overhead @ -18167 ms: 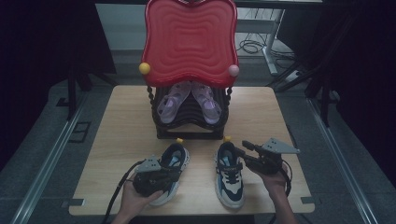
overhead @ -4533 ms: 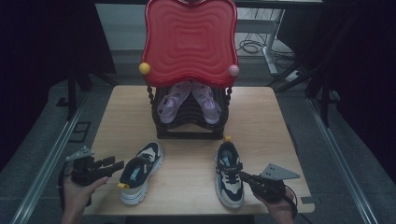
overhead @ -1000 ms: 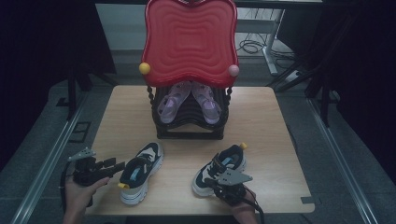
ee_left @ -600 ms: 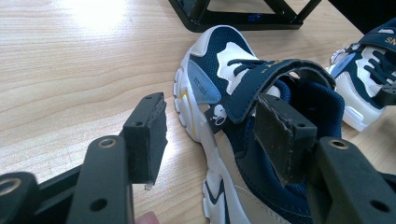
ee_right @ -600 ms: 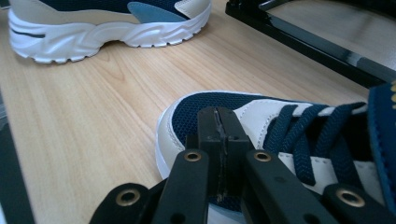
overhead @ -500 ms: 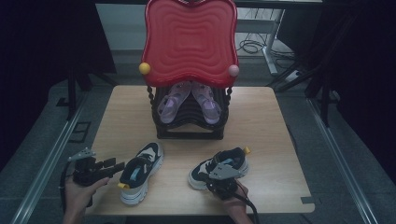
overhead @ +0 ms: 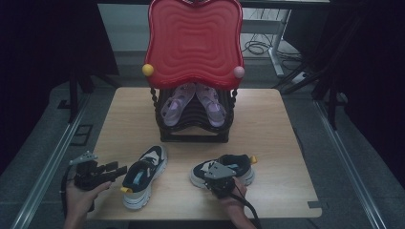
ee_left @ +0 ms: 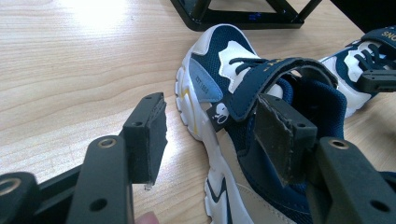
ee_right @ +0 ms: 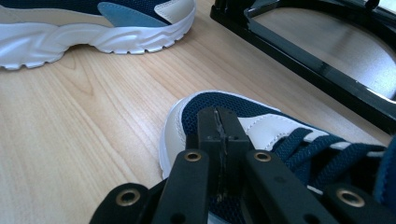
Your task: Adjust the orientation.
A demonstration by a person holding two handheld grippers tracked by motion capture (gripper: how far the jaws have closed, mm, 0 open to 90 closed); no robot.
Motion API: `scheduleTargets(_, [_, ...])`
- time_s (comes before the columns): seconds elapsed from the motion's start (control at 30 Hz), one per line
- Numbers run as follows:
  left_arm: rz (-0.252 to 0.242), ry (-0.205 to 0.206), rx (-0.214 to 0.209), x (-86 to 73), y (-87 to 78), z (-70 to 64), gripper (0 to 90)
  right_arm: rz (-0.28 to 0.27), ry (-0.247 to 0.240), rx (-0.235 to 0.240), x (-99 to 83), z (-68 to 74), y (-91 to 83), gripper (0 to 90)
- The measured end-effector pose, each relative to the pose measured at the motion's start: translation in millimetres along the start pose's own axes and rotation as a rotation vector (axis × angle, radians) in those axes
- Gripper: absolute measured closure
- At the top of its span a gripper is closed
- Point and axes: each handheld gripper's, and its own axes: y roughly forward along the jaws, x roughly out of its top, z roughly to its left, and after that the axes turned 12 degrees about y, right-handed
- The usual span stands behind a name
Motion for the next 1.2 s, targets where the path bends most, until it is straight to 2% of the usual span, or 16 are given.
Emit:
scheduleTargets(0.2, [-0.001, 0.001, 0.0, -0.2, 0.5, -0.1, 43.6, 0.002, -0.001, -0.007, 3.1, 1.4, 4.4, 90.0])
scheduleTargets(0.3, [-0.002, 0.002, 0.001, 0.0, -0.2, 0.3, 43.6, -0.008, 0.006, -0.002, 3.3, 1.1, 1.1, 90.0])
scheduleTargets(0.47, [-0.005, 0.0, 0.003, -0.4, -0.6, 1.0, 43.7, -0.036, 0.061, 0.045, 2.5, -5.8, -13.6, 90.0])
scheduleTargets(0.67, [-0.004, 0.001, 0.004, -0.1, -1.3, 0.6, 43.6, -0.089, 0.123, 0.073, 3.1, -19.8, -40.6, 90.0])
scheduleTargets(0.83, [0.0, 0.003, 0.003, -0.1, -0.4, 0.2, 43.6, -0.139, 0.154, 0.059, 6.1, -35.0, -64.3, 90.0])
scheduleTargets(0.87, [-0.001, 0.003, 0.001, -0.2, 0.3, 0.3, 43.6, -0.16, 0.167, 0.05, 6.6, -42.4, -72.0, 90.0])
scheduleTargets(0.93, [0.0, 0.002, 0.001, -0.3, 0.5, 0.4, 43.6, -0.165, 0.176, 0.042, 6.8, -46.0, -75.5, 90.0])
scheduleTargets(1.03, [0.001, 0.002, 0.002, -0.5, 1.0, 0.6, 43.7, -0.19, 0.2, 0.017, 5.9, -60.3, -85.0, 90.0])
scheduleTargets(1.2, [0.001, 0.002, 0.002, -0.7, 0.7, 0.8, 43.6, -0.214, 0.197, 0.004, 5.6, -70.2, -92.0, 90.0])
